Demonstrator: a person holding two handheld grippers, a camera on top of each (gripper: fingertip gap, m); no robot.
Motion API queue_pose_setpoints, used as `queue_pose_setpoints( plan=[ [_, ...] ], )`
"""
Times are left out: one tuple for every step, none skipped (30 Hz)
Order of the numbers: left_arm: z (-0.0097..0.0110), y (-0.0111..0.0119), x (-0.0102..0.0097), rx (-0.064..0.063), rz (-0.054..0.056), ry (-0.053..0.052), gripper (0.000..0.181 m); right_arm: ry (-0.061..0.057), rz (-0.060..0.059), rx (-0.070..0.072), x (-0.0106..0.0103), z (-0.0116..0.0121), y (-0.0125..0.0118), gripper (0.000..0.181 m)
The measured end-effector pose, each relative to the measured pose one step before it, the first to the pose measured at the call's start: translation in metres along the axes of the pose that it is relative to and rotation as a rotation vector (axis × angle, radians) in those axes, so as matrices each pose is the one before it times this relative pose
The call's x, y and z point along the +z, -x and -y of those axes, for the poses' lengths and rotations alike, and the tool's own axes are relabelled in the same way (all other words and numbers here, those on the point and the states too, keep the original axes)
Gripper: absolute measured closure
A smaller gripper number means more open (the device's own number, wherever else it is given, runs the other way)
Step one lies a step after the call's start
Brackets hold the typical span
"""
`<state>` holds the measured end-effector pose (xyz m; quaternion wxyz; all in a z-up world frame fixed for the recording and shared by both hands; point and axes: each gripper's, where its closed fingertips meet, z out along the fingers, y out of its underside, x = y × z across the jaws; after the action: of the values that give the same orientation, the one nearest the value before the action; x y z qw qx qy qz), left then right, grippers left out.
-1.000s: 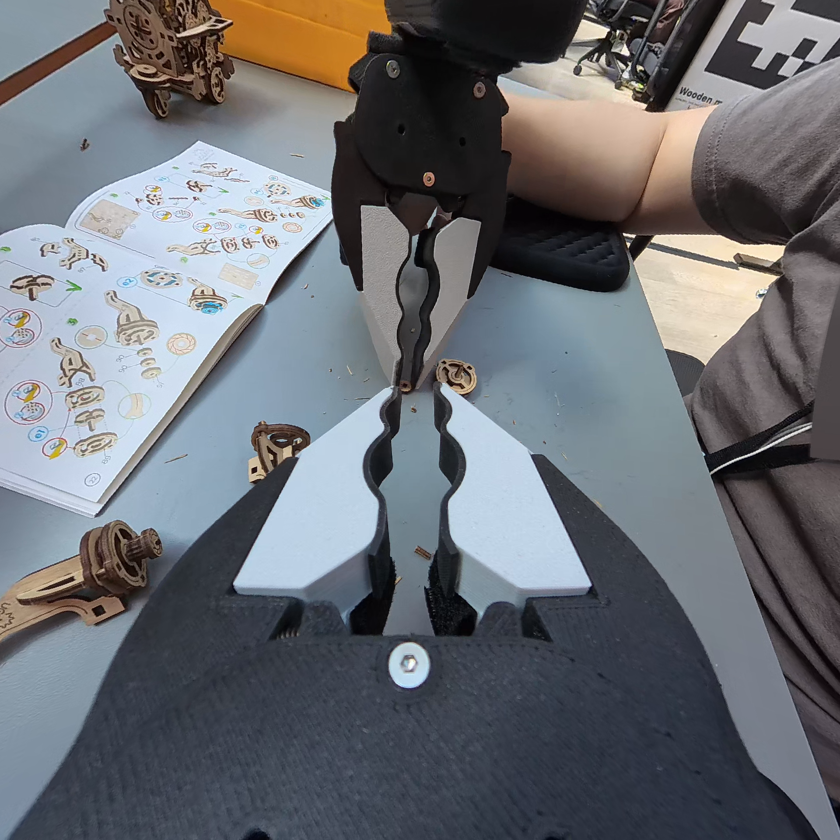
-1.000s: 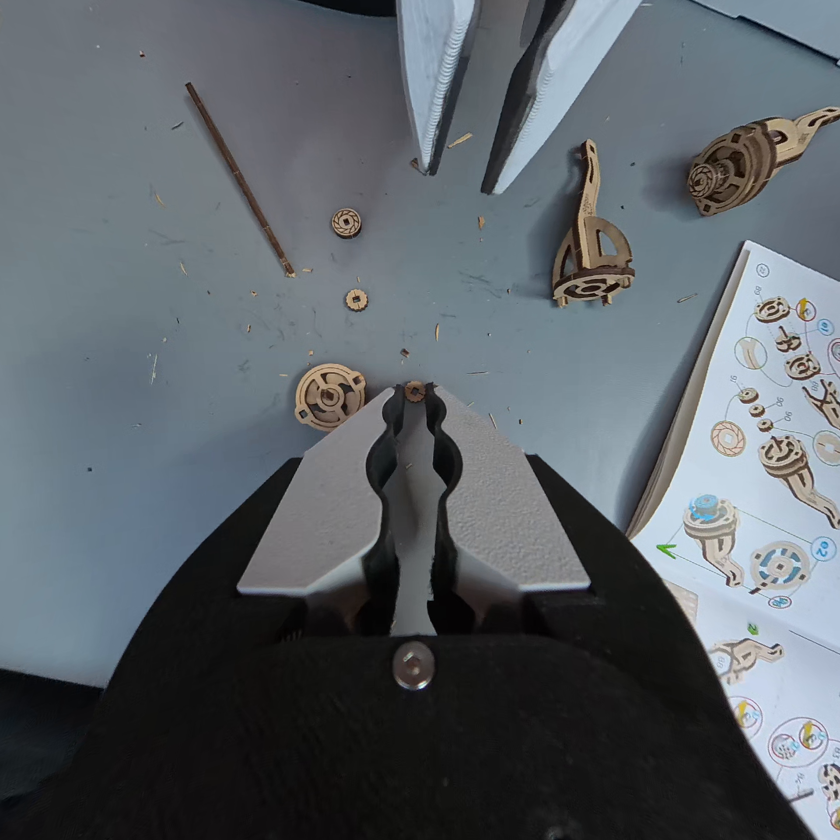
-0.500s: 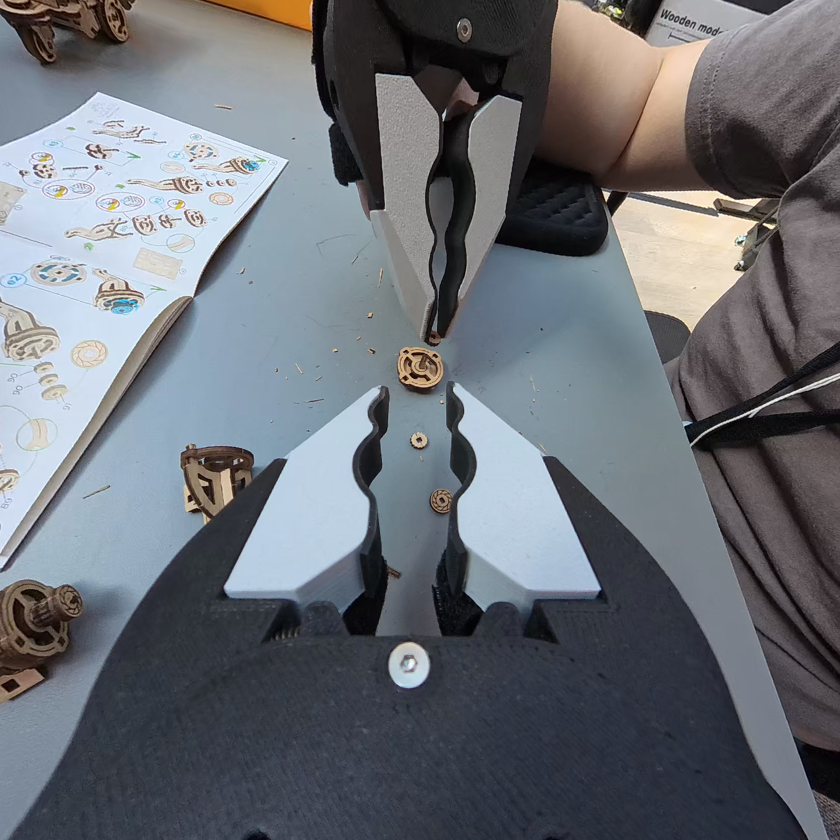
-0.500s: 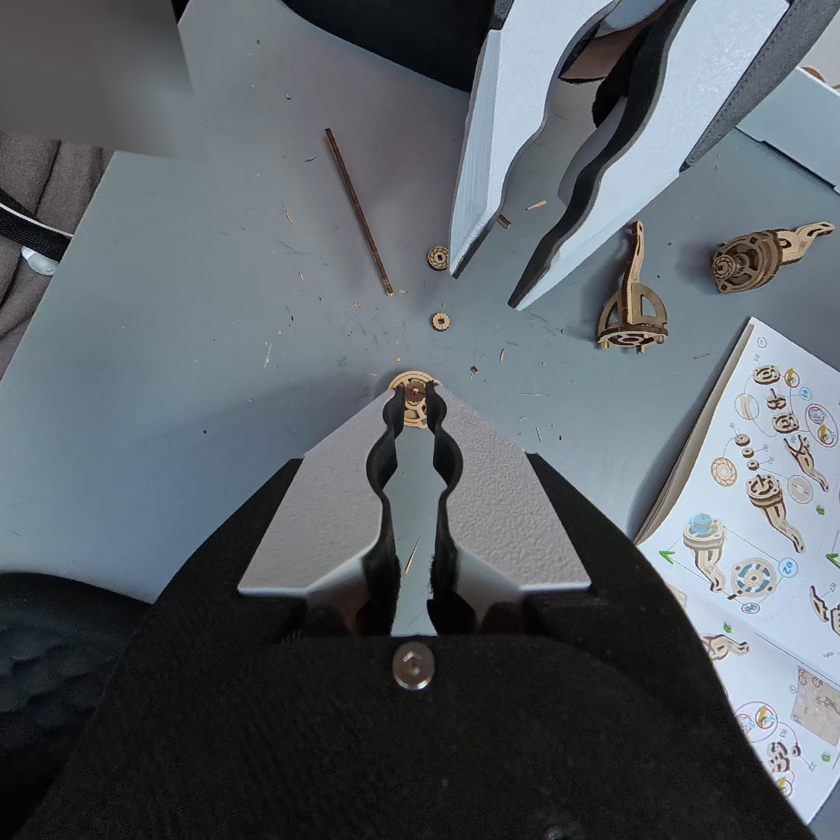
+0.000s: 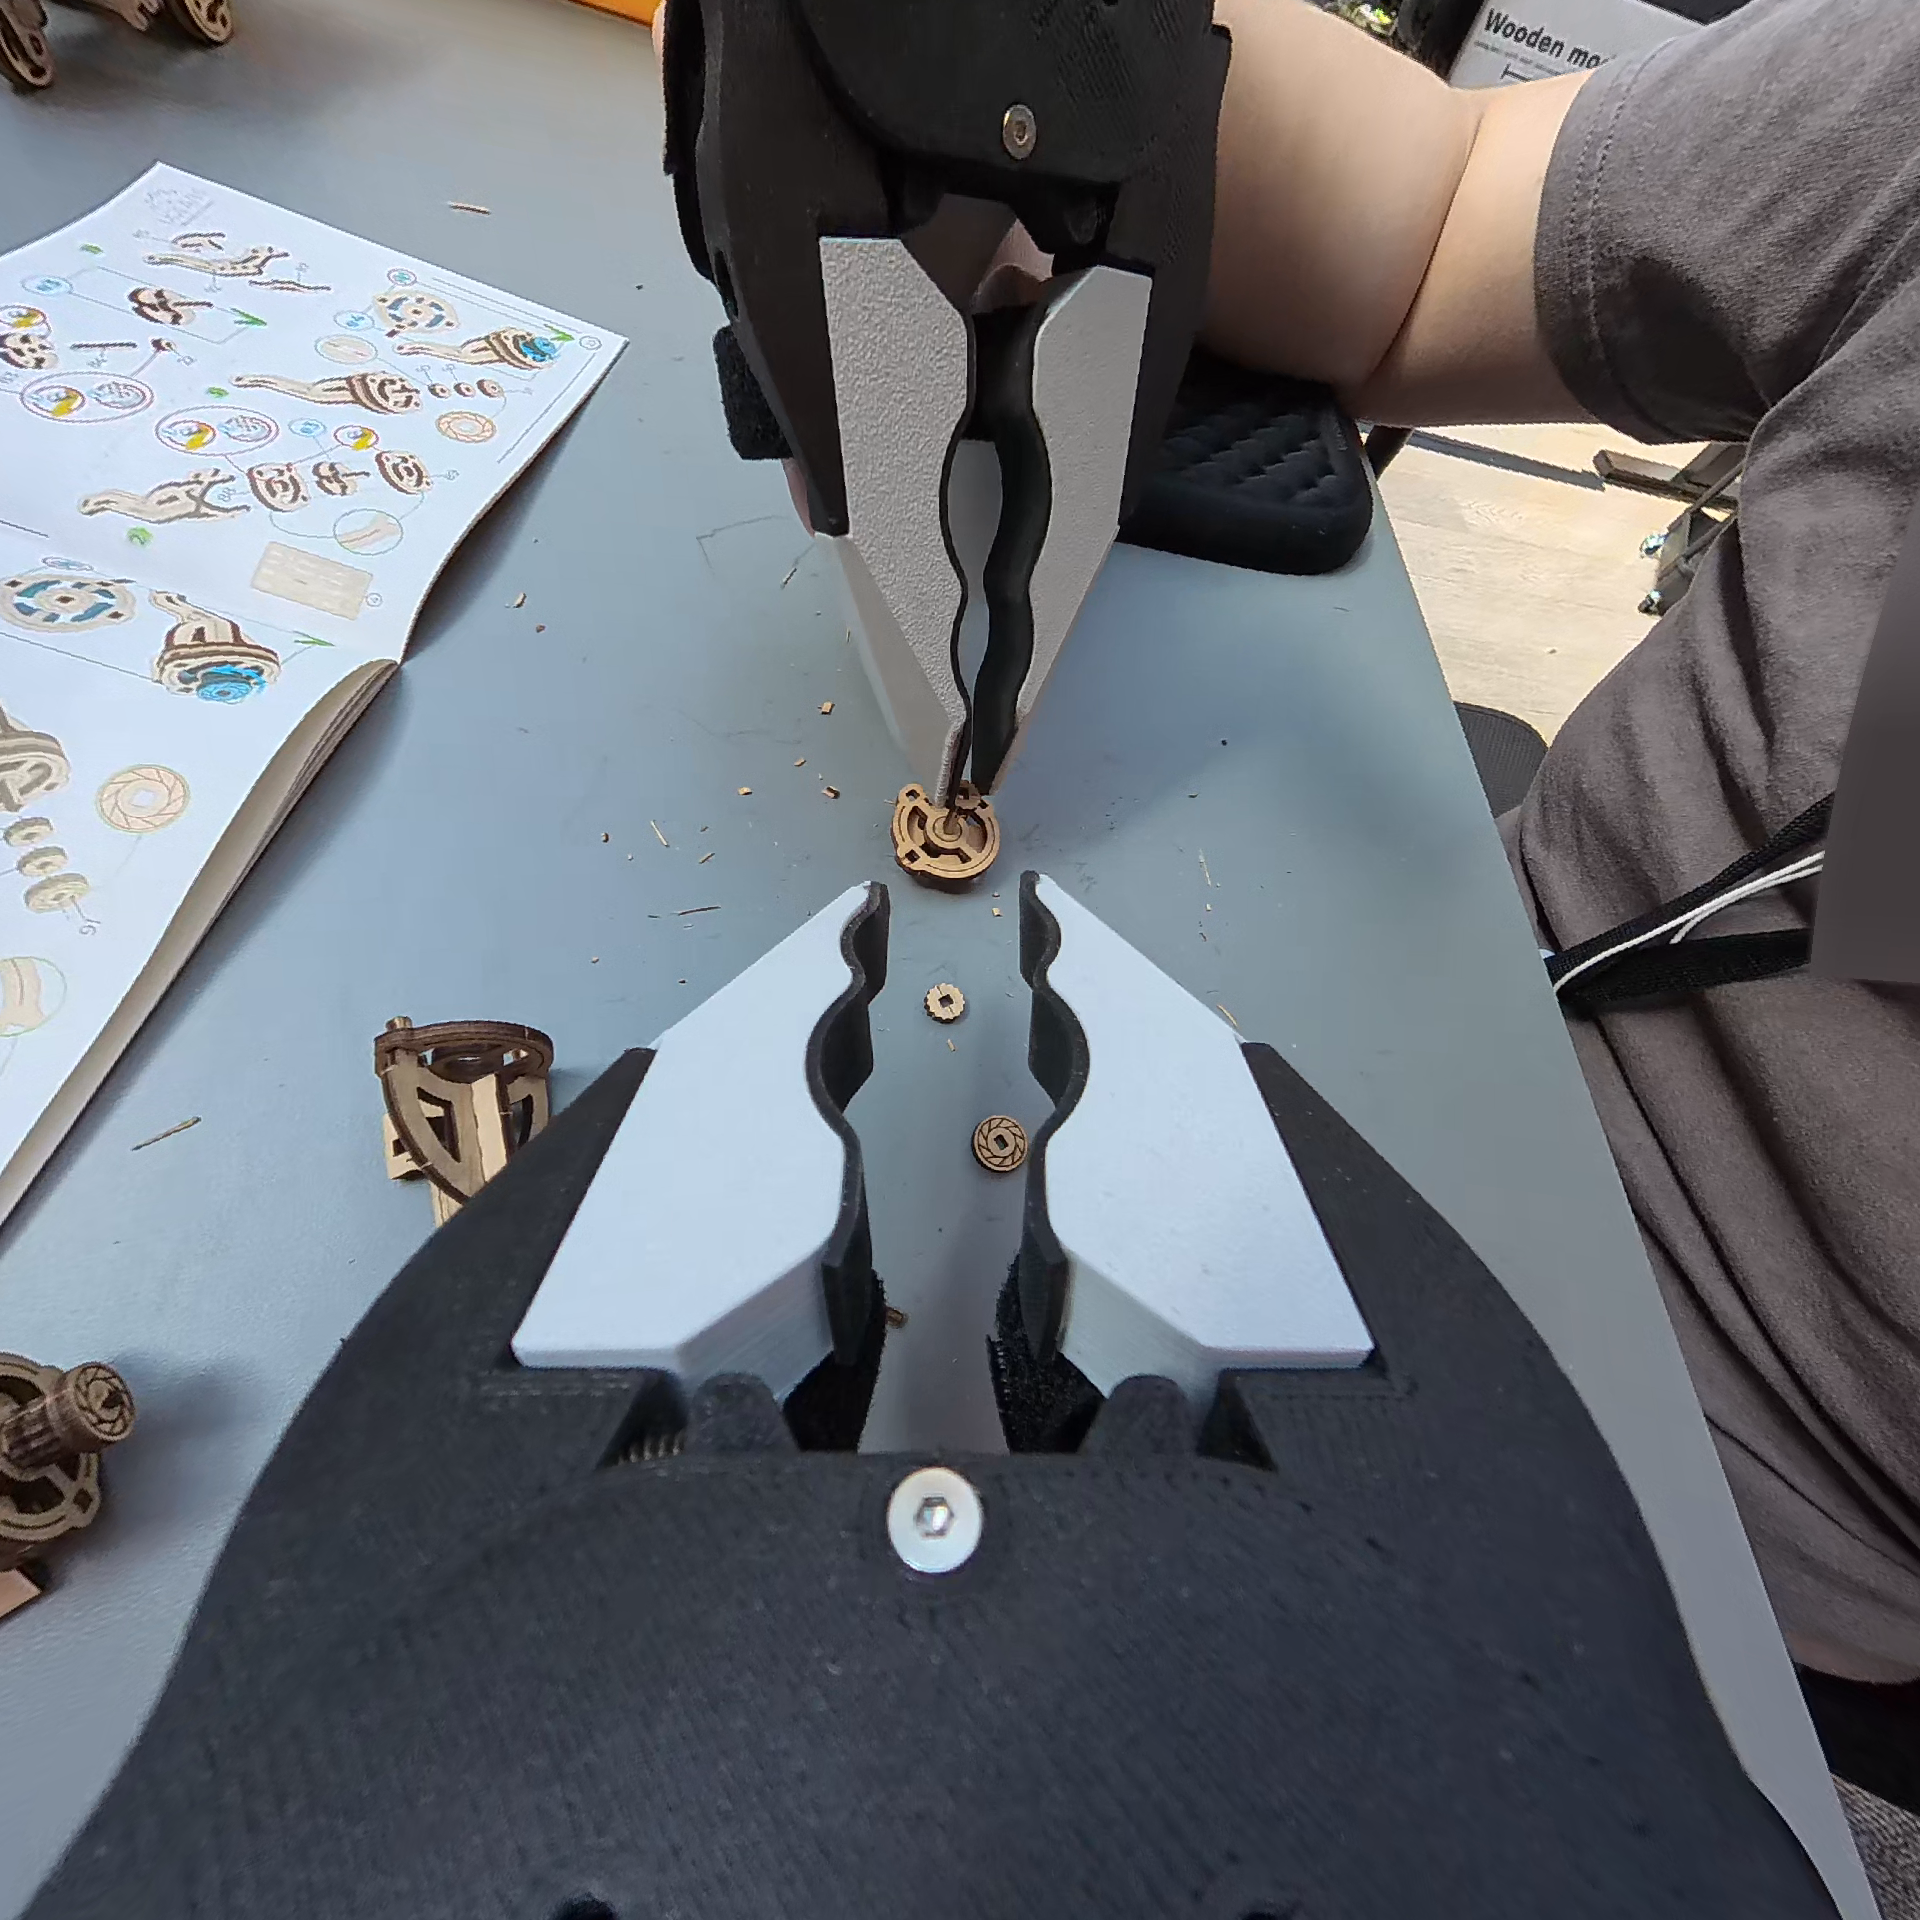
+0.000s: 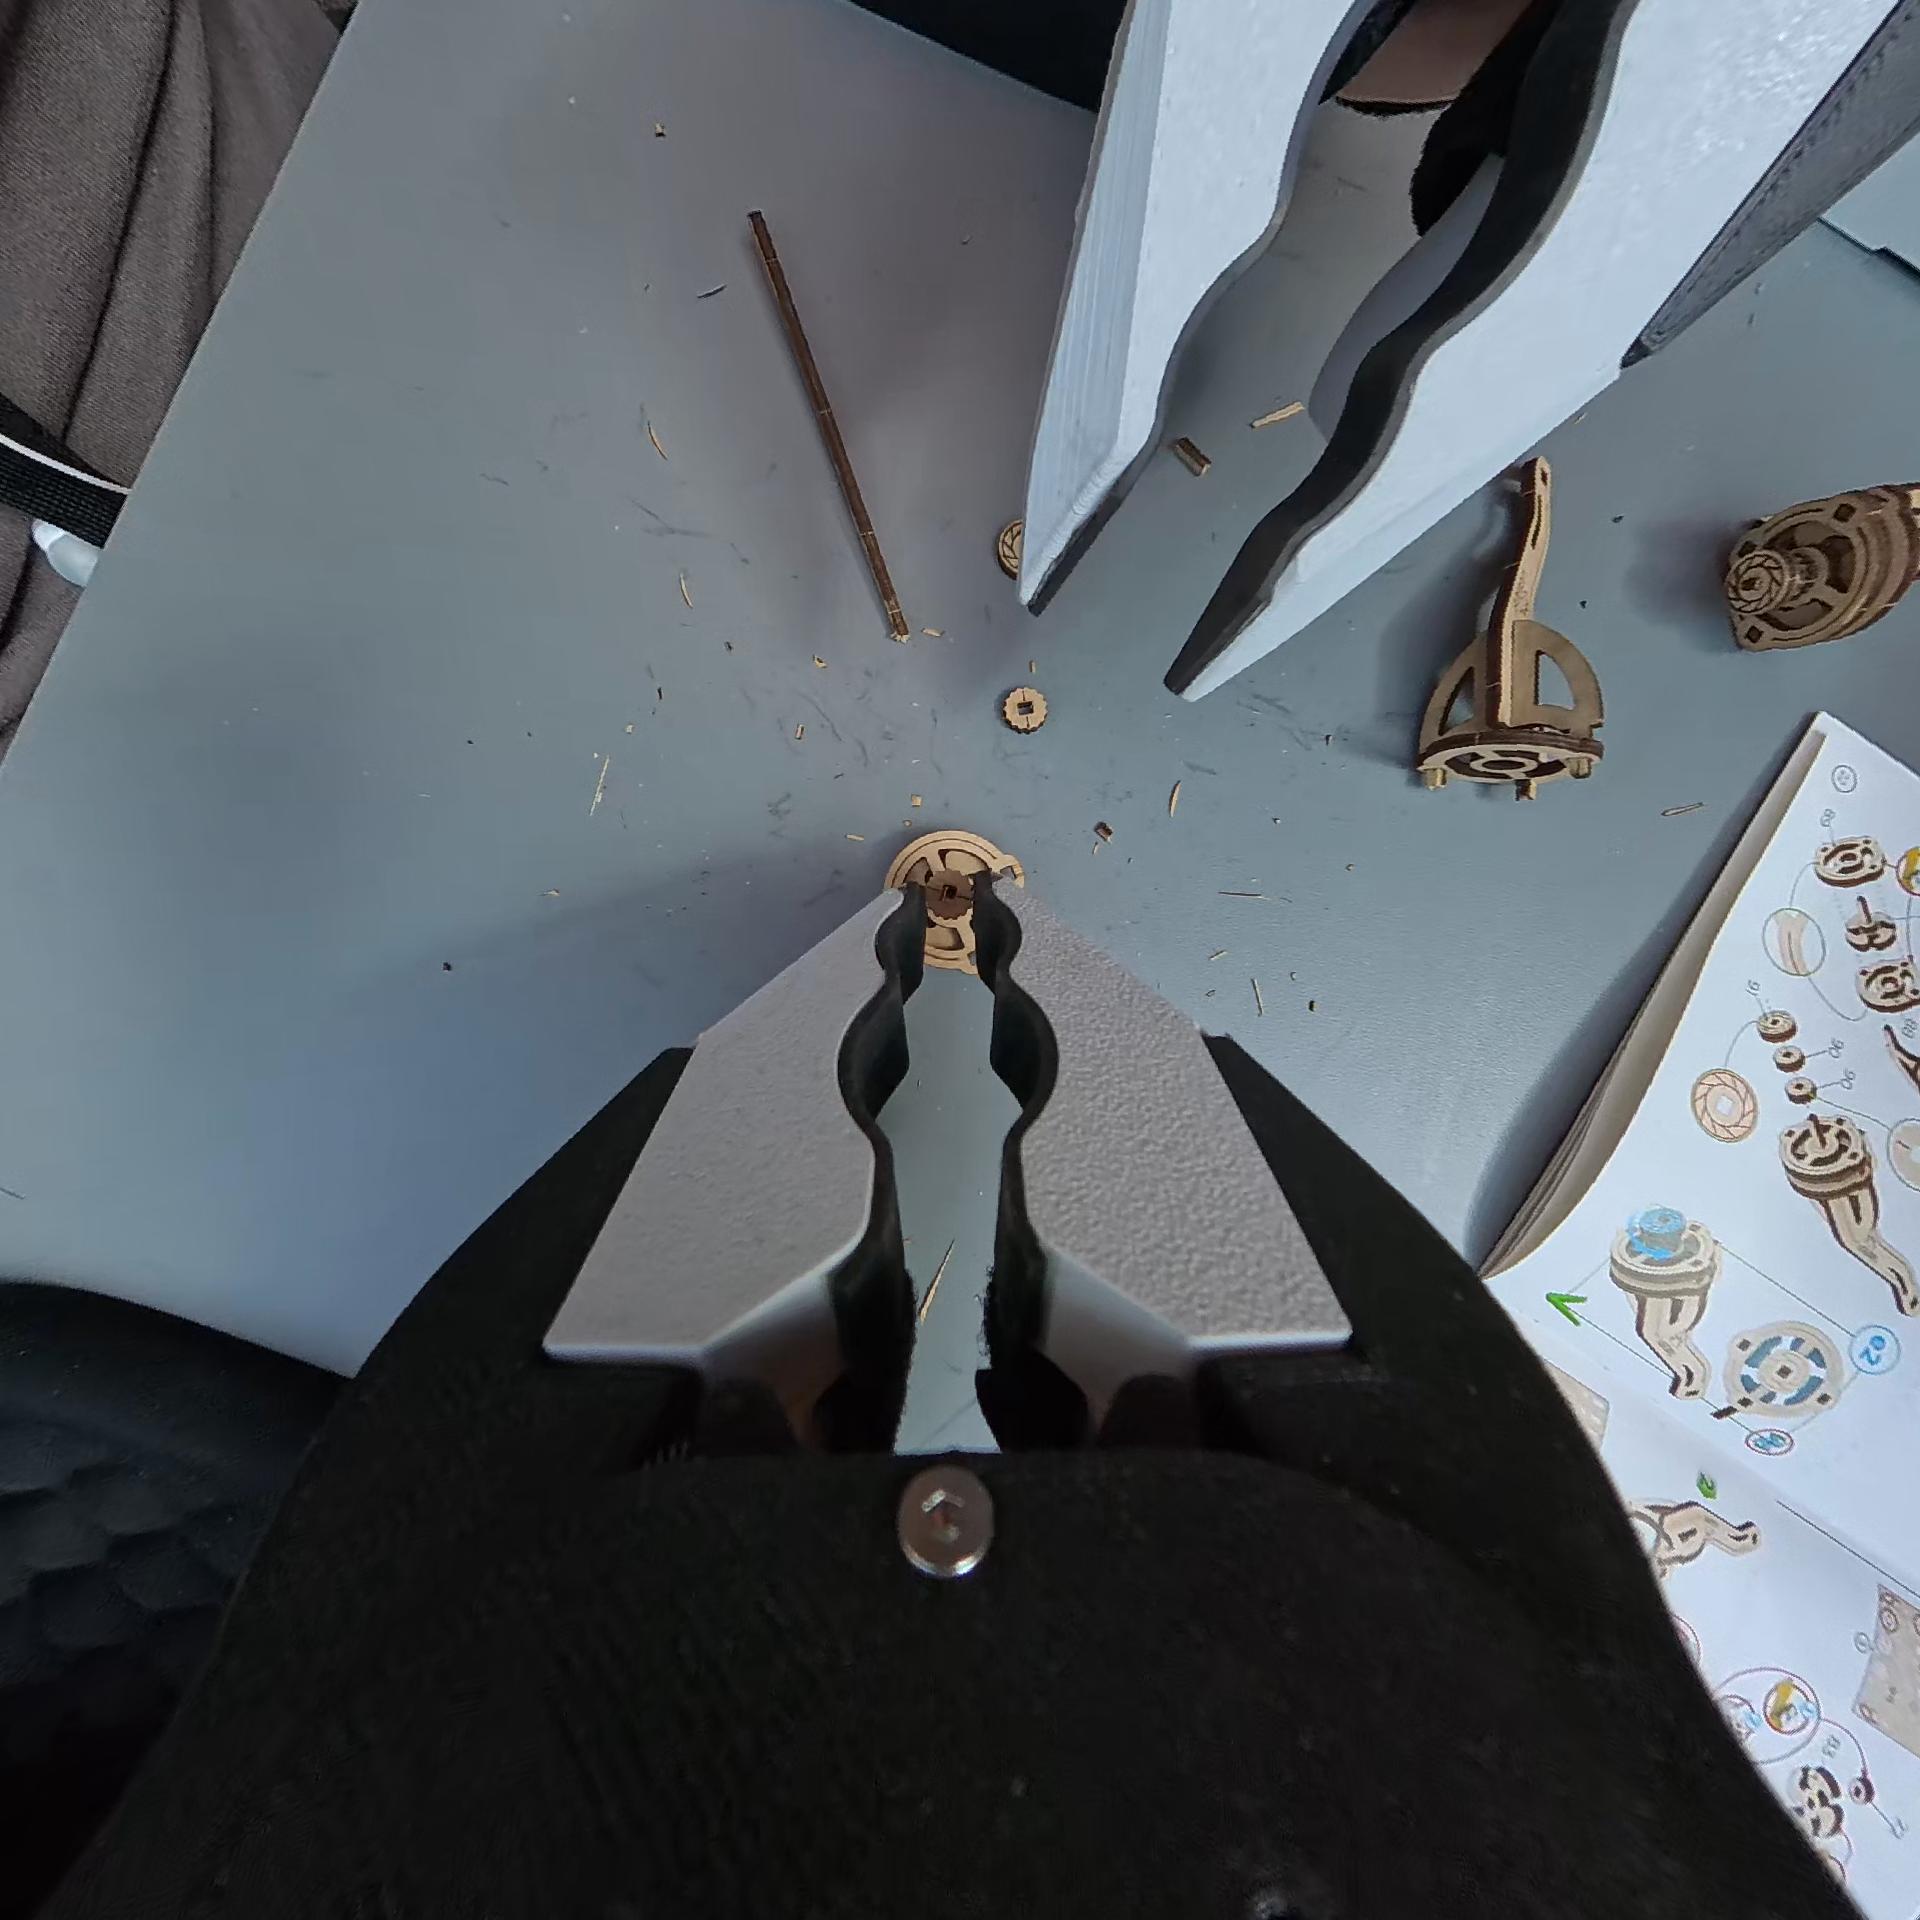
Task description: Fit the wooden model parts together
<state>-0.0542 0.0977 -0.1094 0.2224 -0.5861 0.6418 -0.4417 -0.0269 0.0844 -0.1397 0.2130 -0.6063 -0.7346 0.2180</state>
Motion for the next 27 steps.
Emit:
queue_pose_setpoints(
  plan=[
    [-0.00036, 0.00003, 0.0002, -0.0004, -0.0004, 0.0016, 0.158, 0.0025, 0.0046, 0.0023, 0.00036, -0.00032, 0.00046, 0.173],
    [-0.00021, 0.00009, 0.00018, 0.0, 0.0, 0.0011, 0.158, -0.0012, 0.0001, 0.0026, 0.00023, 0.00034, -0.00025, 0.173],
    [-0.00013, -0.00006, 0.00011, 0.0001, -0.0001, 0.0007, 0.158, -0.0003, -0.0031, 0.0021, 0.00024, 0.00014, -0.00083, 0.173],
    [-0.00011, -0.00006, 0.00012, 0.0001, -0.0001, 0.0006, 0.158, 0.0008, 0.0028, 0.0028, 0.0, 0.00011, 0.00003, 0.173],
    [0.00005, -0.00014, 0.00011, 0.0001, -0.0005, 0.0, 0.158, 0.0017, 0.0006, 0.003, 0.00003, -0.00006, -0.00016, 0.173],
    [0.00003, -0.0001, 0.00002, -0.0002, -0.0006, -0.0002, 0.158, 0.0003, -0.0074, 0.002, 0.00001, 0.00032, -0.00146, 0.174],
    [0.00008, -0.00002, 0.00009, -0.0005, 0.0, -0.0001, 0.159, 0.0024, -0.004, 0.0025, 0.00009, 0.0, -0.00086, 0.173],
    [-0.00005, 0.00003, 0.00012, -0.0002, 0.0, 0.0002, 0.159, 0.0021, 0.0054, 0.0029, 0.00005, 0.00016, 0.00077, 0.174],
    [-0.00003, -0.00015, 0.00025, 0.0003, -0.0003, 0.0003, 0.158, 0.0019, 0.0016, 0.0003, 0.00016, 0.00015, 0.00026, 0.174],
    [-0.00008, 0.00002, 0.00037, 0.0006, 0.0004, 0.0005, 0.158, 0.002, -0.0086, -0.0033, -0.0001, -0.00002, -0.00117, 0.174],
    [0.00003, -0.00008, 0.00065, 0.001, 0.0004, 0.0008, 0.158, 0.0008, -0.0026, -0.0029, -0.00005, -0.00008, -0.00037, 0.174],
    [-0.0002, -0.00051, 0.00107, 0.0016, -0.0019, 0.0017, 0.158, 0.0004, 0.0082, 0.0036, 0.00012, 0.00015, 0.00105, 0.174],
    [-0.00039, -0.00028, 0.00138, 0.0029, 0.0002, 0.0039, 0.157, 0.0006, 0.0028, 0.0036, 0.0001, 0.0001, 0.0002, 0.174],
    [-0.00083, 0.00063, 0.00196, 0.0047, 0.007, 0.0071, 0.156, 0.0012, -0.0056, -0.0023, -0.00004, 0.00008, -0.00079, 0.174],
    [-0.00105, 0.00012, 0.00243, 0.0061, 0.0059, 0.0089, 0.154, 0.0008, 0.0007, -0.0038, -0.00003, -0.00003, 0.00032, 0.174],
    [-0.00067, -0.0007, 0.00275, 0.0066, 0.0016, 0.0082, 0.152, 0.0013, 0.0035, 0.0005, -0.00017, -0.0001, 0.00061, 0.174],
    [-0.00022, -0.00083, 0.00299, 0.0079, 0.0028, 0.0071, 0.149, 0.0007, -0.003, -0.0001, -0.00024, 0.00015, -0.00046, 0.173],
    [0.00011, -0.00054, 0.00278, 0.0125, 0.0076, 0.0074, 0.147, 0.0, -0.0035, -0.0023, -0.00044, 0.00009, -0.00044, 0.173],
    [-0.00034, 0.00049, 0.00281, 0.0179, 0.0168, 0.0109, 0.146, -0.0021, -0.0001, 0.0001, -0.00066, 0.00035, -0.00007, 0.173],
    [-0.00083, 0.00097, 0.00269, 0.023, 0.0226, 0.0147, 0.144, -0.0033, -0.0006, 0.0014, -0.00097, 0.00064, -0.00015, 0.174],
    [-0.00035, 0.00033, 0.00283, 0.0275, 0.0213, 0.0116, 0.141, -0.0048, -0.0016, 0.0002, -0.00141, 0.0008, -0.00014, 0.174],
    [0.00034, -0.00001, 0.00274, 0.0286, 0.0188, 0.0057, 0.137, -0.0005, -0.0039, 0.0014, -0.00202, 0.00028, -0.00048, 0.174],
    [0.00058, -0.00018, 0.0025, 0.0261, 0.0163, 0.0049, 0.136, 0.0045, -0.0064, 0.0024, -0.00251, -0.00045, -0.00086, 0.174],
    [-0.00002, -0.00028, 0.00252, 0.0216, 0.0125, 0.0084, 0.134, -0.0013, -0.007, 0.001, -0.00238, 0.00032, -0.00094, 0.174],
    [-0.00071, -0.0005, 0.00258, 0.0153, 0.0077, 0.0111, 0.132, -0.0086, -0.0003, 0.0025, -0.00181, 0.00141, -0.00002, 0.174],
    [-0.00078, -0.00078, 0.0025, 0.0093, 0.0021, 0.0091, 0.131, -0.0092, 0.0061, 0.0033, -0.00075, 0.00139, 0.00091, 0.174],
    [-0.00065, -0.00149, 0.00261, 0.0057, -0.0049, 0.0057, 0.132, -0.0031, 0.005, 0.0013, 0.00055, 0.00055, 0.00075, 0.174]
  ],
)
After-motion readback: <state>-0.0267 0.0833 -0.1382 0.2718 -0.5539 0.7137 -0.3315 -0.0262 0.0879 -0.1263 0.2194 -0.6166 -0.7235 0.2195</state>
